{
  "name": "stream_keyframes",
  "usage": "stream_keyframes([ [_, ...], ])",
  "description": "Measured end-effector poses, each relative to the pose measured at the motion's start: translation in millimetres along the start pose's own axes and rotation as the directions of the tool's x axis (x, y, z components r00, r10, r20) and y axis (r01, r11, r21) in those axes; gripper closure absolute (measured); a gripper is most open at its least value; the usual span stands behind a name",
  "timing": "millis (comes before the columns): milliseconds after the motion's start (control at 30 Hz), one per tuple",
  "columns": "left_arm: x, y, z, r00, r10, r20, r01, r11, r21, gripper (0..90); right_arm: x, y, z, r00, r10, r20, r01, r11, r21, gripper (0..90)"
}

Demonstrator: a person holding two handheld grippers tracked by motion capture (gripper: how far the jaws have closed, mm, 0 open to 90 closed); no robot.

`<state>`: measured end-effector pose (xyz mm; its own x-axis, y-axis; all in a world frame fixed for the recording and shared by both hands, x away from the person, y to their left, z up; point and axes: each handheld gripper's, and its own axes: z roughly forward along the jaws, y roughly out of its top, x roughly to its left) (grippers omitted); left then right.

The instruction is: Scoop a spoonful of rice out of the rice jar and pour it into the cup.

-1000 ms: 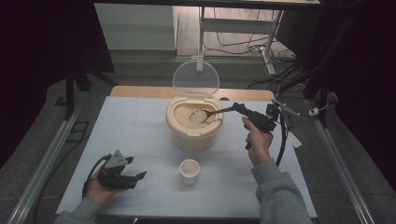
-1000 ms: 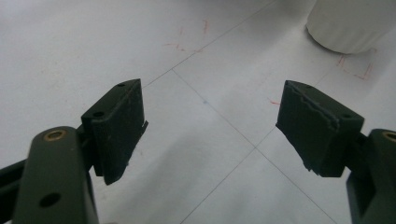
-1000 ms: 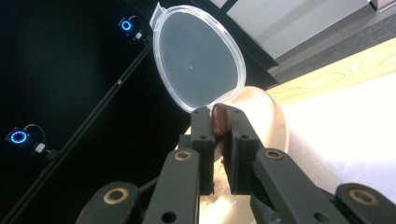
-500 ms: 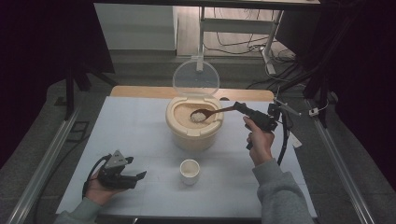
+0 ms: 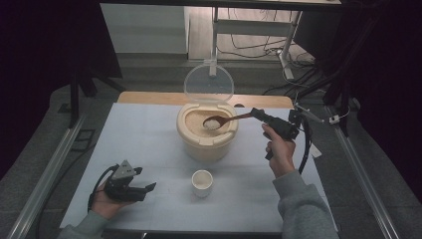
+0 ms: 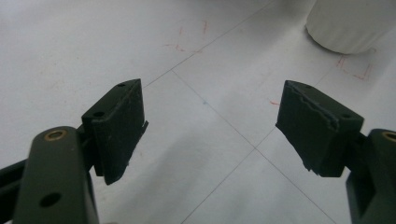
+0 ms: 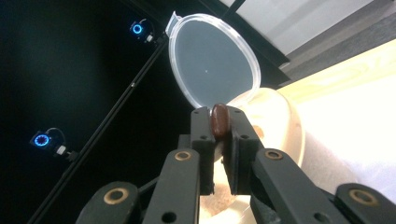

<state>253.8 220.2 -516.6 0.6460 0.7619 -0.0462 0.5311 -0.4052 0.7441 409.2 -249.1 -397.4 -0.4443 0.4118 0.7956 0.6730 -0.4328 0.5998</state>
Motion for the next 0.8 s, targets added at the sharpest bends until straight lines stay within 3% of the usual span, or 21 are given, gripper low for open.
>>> stream_keyframes([
  [433,0.0,0.0,0.4,1.0000,0.001,0.001,-0.001,1.0000,0.003,23.2,8.7,-11.5,-14.5,0.9980,0.038,-0.050,-0.034,0.996,0.084,83.1],
  [800,0.1,0.1,0.6,1.0000,0.000,0.001,0.000,1.0000,0.006,23.2,9.3,-29.3,-25.0,0.9960,0.047,-0.076,-0.035,0.988,0.150,83.1],
])
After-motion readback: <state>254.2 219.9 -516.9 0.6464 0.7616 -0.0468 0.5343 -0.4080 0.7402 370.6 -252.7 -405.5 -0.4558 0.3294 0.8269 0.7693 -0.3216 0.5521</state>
